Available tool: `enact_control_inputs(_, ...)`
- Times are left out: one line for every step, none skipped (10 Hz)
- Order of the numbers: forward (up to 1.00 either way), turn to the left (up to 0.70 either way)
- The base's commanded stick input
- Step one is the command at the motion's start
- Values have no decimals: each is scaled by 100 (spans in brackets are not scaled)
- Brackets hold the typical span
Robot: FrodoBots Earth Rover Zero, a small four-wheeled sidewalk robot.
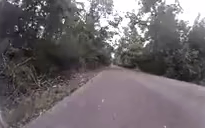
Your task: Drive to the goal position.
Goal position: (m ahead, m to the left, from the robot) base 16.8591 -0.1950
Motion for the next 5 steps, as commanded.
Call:
enact_control_inputs(70,-2)
enact_control_inputs(70,-1)
enact_control_inputs(70,-1)
enact_control_inputs(70,-2)
enact_control_inputs(70,-2)
